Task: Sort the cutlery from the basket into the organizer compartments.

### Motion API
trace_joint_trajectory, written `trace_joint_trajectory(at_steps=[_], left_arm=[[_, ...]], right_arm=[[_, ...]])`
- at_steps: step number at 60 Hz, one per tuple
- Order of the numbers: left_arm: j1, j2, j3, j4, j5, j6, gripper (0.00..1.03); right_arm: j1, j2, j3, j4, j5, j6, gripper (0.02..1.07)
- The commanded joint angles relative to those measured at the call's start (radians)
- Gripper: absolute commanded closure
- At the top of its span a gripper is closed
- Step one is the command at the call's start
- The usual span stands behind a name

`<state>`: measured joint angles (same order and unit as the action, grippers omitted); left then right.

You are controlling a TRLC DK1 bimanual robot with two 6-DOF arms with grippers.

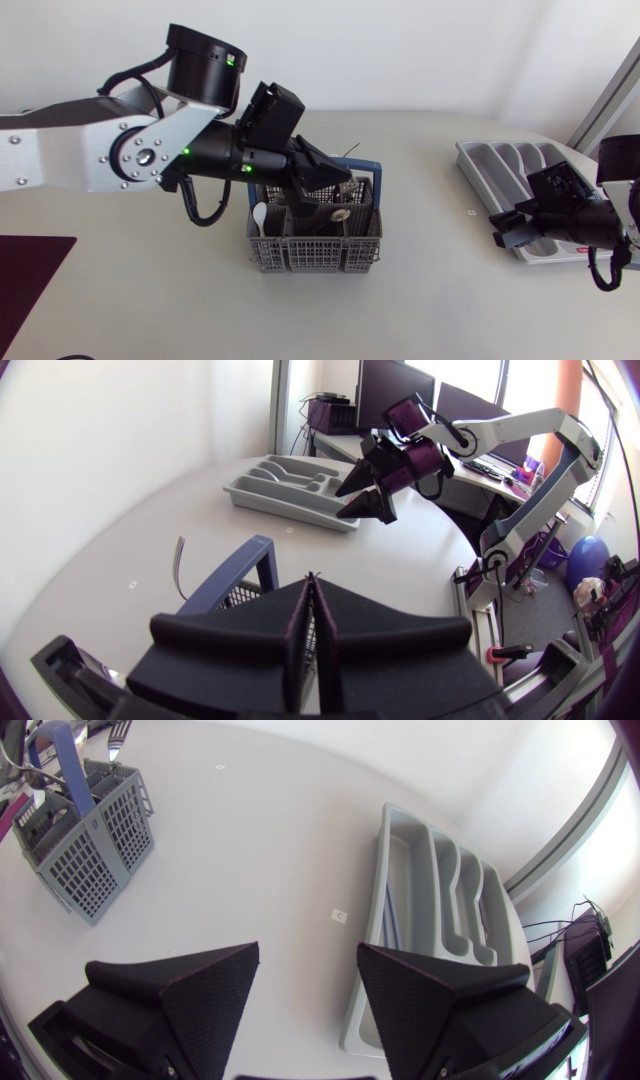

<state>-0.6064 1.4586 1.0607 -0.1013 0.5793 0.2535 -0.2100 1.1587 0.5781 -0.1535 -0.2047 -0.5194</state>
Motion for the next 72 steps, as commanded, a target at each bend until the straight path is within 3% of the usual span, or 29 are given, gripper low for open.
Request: trace_joint_trajectory(at_steps=[1, 17, 30, 49, 72], left_arm=[[0.011, -0.055, 0.024, -0.011, 0.016, -0.022, 1.00], [-0.004, -0.178, -0.005, -0.057, 0.014, -0.023, 1.00], [-0.016, -0.279, -0.008, -0.123, 0.014, -0.030, 1.00], [-0.049, -0.319, 0.024, -0.229, 0.022, -0.028, 1.00], [-0.107, -0.239, 0.081, -0.276, 0.114, -0.037, 1.00]], right_arm=[[0.006, -0.014, -0.021, -0.009, 0.010, 0.019, 0.35], [0.034, -0.083, -0.018, -0.050, 0.004, 0.019, 0.35], [0.123, -0.295, -0.027, -0.161, -0.091, 0.010, 0.34], [0.423, -0.514, -0.011, -0.291, -0.136, 0.035, 0.34], [0.728, -0.461, 0.020, -0.215, -0.098, 0.145, 0.34]])
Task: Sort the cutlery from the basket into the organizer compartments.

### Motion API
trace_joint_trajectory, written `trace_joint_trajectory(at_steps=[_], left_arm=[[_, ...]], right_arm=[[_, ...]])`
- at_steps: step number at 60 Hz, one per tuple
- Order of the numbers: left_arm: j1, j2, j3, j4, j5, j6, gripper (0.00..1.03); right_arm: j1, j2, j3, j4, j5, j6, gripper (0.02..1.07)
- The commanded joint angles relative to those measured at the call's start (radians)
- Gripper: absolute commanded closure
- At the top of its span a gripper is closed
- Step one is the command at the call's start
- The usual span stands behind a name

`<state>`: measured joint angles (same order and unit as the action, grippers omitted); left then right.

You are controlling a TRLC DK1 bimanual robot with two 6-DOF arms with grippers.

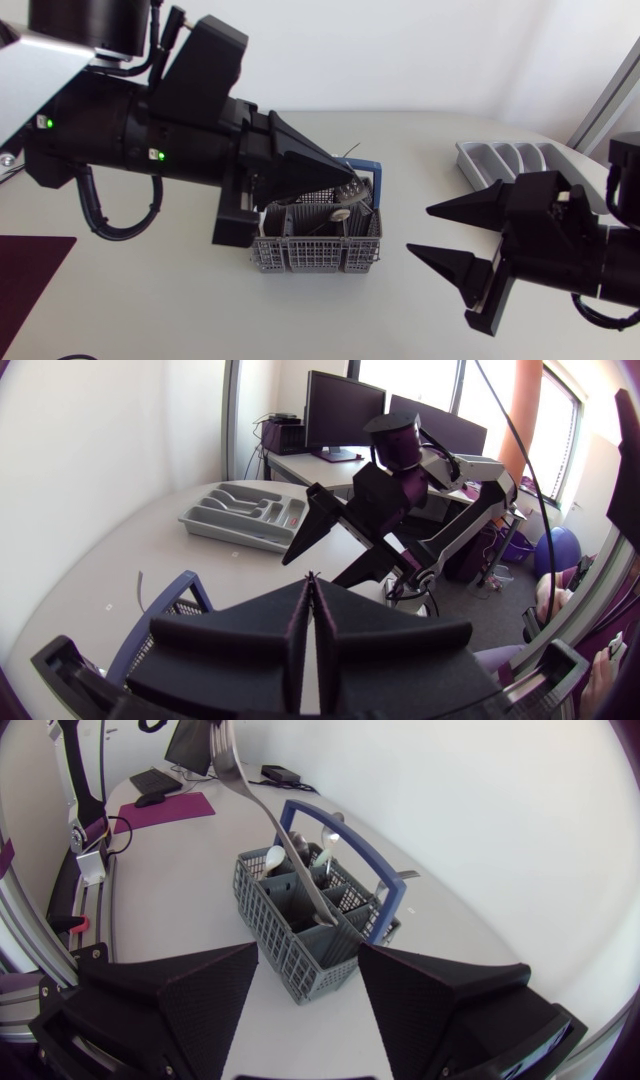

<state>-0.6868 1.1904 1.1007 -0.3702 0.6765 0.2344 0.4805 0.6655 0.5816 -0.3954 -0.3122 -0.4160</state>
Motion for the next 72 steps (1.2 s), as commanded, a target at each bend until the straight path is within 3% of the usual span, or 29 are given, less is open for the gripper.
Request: trace_joint_trajectory(at_steps=[1, 11, 34, 42, 47, 65, 69, 72], left_arm=[[-0.030, 0.032, 0.044, -0.009, 0.018, -0.018, 1.00], [-0.049, 0.078, 0.073, -0.024, 0.052, -0.018, 1.00], [-0.046, 0.140, 0.126, -0.061, 0.136, -0.026, 1.00], [-0.036, 0.153, 0.136, -0.067, 0.170, -0.038, 1.00], [-0.028, 0.158, 0.139, -0.068, 0.179, -0.040, 1.00], [-0.002, 0.163, 0.148, -0.062, 0.187, -0.050, 1.00], [0.010, 0.163, 0.149, -0.050, 0.187, -0.069, 0.92], [0.021, 0.161, 0.149, -0.032, 0.187, -0.089, 0.76]], right_arm=[[0.041, 0.039, 0.017, 0.033, 0.010, 0.045, 0.34], [0.087, 0.083, 0.023, 0.086, 0.010, 0.059, 0.35], [0.152, 0.106, 0.030, 0.136, 0.010, 0.072, 0.74], [0.159, 0.108, 0.035, 0.145, 0.010, 0.074, 0.82], [0.162, 0.109, 0.035, 0.145, 0.010, 0.074, 0.94], [0.162, 0.109, 0.027, 0.122, 0.015, 0.094, 1.01], [0.161, 0.106, 0.029, 0.112, 0.016, 0.098, 1.01], [0.159, 0.103, 0.029, 0.102, 0.016, 0.105, 1.01]])
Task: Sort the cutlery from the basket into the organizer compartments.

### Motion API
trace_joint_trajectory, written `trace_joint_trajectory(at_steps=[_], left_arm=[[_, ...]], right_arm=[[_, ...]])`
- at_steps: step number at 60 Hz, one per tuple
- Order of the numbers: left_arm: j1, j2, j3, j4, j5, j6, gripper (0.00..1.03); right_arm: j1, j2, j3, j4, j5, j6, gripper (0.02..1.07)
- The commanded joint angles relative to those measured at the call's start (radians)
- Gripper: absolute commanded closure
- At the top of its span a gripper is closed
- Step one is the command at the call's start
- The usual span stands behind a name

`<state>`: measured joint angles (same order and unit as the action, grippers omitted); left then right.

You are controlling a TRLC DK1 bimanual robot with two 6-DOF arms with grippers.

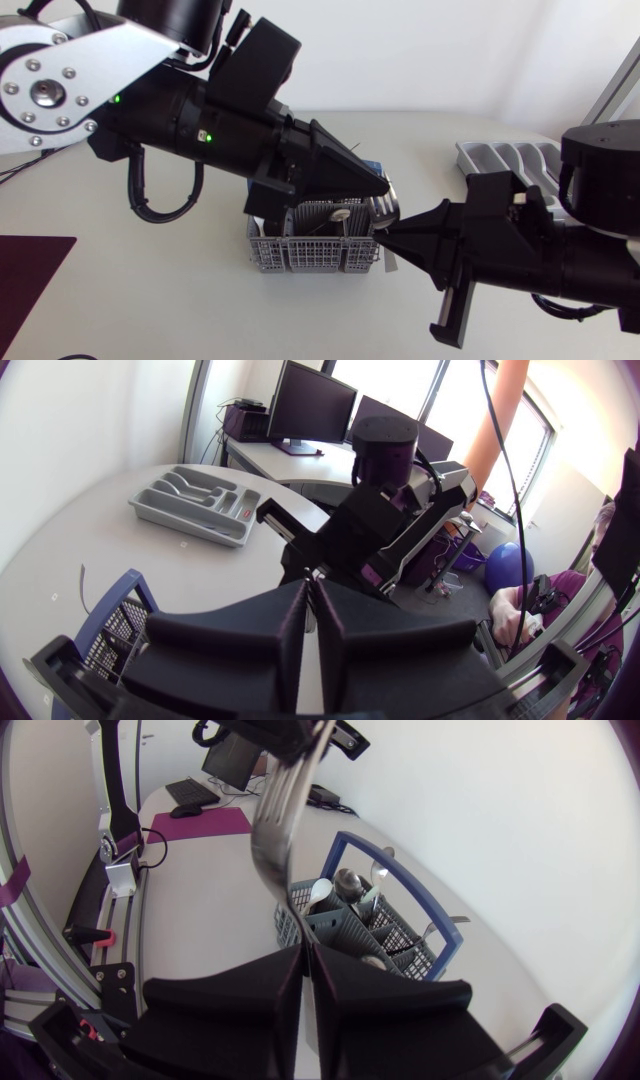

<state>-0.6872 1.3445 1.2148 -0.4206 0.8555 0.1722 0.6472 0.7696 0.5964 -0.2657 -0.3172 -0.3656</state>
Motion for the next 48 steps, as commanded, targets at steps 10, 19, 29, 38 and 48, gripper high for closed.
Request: trace_joint_trajectory(at_steps=[10, 19, 29, 38, 48], left_arm=[[0.064, -0.015, 0.037, 0.094, 0.005, -0.091, 0.28], [0.143, -0.034, 0.046, 0.194, -0.061, -0.178, 0.12], [0.181, -0.036, 0.058, 0.187, -0.142, -0.165, 0.11], [0.135, -0.027, 0.038, 0.112, -0.326, -0.056, 0.12], [0.087, -0.028, -0.001, 0.086, -0.463, 0.000, 0.12]], right_arm=[[-0.017, -0.038, 0.002, -0.073, 0.040, 0.063, 1.01], [-0.061, -0.098, -0.015, -0.141, 0.070, 0.056, 1.01], [-0.233, -0.133, -0.010, -0.199, 0.102, -0.019, 1.01], [-0.554, -0.056, 0.006, -0.170, 0.032, -0.131, 1.01], [-0.847, 0.172, 0.049, -0.018, -0.028, -0.185, 1.01]])
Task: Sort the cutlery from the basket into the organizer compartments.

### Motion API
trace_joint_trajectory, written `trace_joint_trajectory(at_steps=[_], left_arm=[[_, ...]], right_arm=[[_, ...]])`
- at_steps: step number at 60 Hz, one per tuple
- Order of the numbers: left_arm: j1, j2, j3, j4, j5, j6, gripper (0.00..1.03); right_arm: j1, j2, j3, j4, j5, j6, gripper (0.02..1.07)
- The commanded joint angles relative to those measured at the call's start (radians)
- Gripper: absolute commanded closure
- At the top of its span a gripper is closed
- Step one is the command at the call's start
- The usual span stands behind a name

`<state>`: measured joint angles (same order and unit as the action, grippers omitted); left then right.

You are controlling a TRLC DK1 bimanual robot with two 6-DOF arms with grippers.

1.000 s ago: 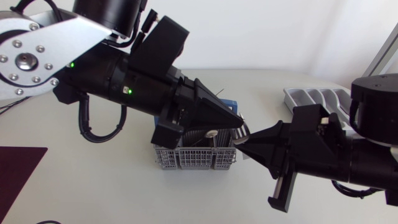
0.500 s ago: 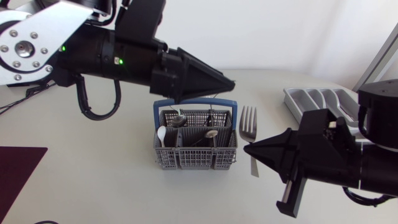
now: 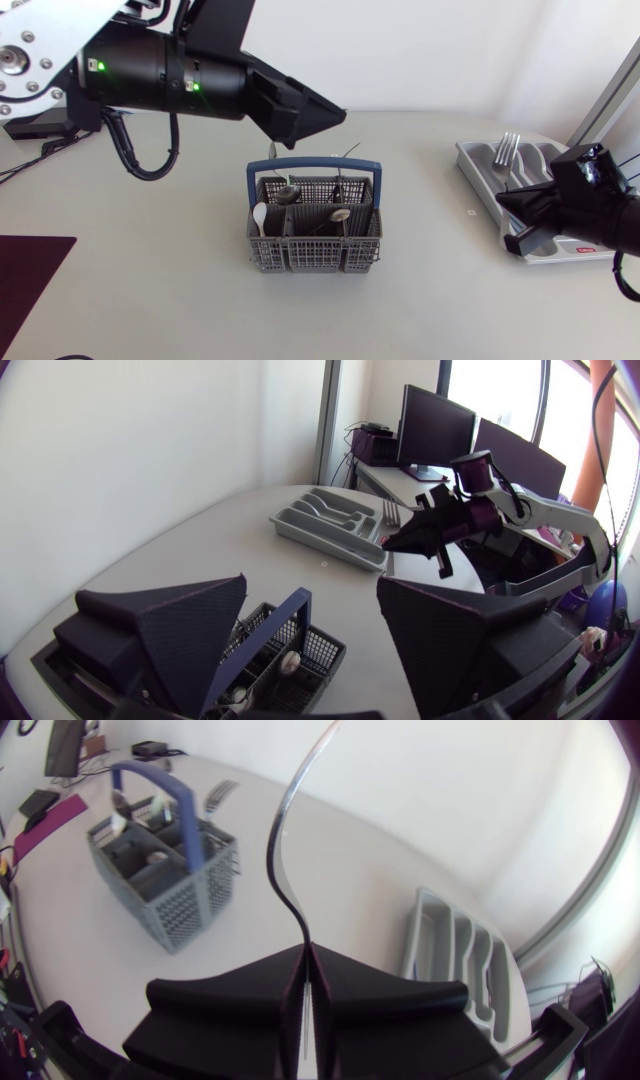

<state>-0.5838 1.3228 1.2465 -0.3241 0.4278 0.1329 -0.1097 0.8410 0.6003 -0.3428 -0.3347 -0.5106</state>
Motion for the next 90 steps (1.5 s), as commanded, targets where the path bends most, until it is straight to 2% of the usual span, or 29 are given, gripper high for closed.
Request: trace_joint_trajectory(at_steps=[1, 6, 13, 28, 43, 61, 78, 90], left_arm=[[-0.019, -0.008, -0.038, -0.010, -0.047, 0.045, 0.12], [-0.037, -0.010, -0.055, -0.012, -0.087, 0.065, 0.12], [-0.053, -0.008, -0.073, -0.016, -0.153, 0.094, 0.12], [-0.111, 0.000, -0.124, 0.010, -0.311, 0.159, 0.11], [-0.142, 0.006, -0.160, 0.020, -0.350, 0.171, 0.11], [-0.165, 0.009, -0.165, 0.020, -0.368, 0.174, 0.11], [-0.179, 0.006, -0.167, 0.007, -0.371, 0.174, 0.11], [-0.179, -0.002, -0.168, -0.006, -0.371, 0.174, 0.11]], right_arm=[[-0.110, 0.129, 0.055, 0.071, -0.010, -0.042, 1.01], [-0.196, 0.247, 0.096, 0.145, -0.003, -0.043, 1.01], [-0.258, 0.429, 0.193, 0.237, 0.071, -0.039, 1.01], [-0.298, 0.802, 0.490, 0.323, 0.261, 0.004, 1.01], [-0.321, 1.095, 0.748, 0.337, 0.372, 0.052, 1.01], [-0.328, 1.291, 0.925, 0.326, 0.473, 0.063, 1.01], [-0.343, 1.426, 1.081, 0.203, 0.479, 0.096, 1.01], [-0.347, 1.495, 1.147, 0.160, 0.476, 0.104, 0.98]])
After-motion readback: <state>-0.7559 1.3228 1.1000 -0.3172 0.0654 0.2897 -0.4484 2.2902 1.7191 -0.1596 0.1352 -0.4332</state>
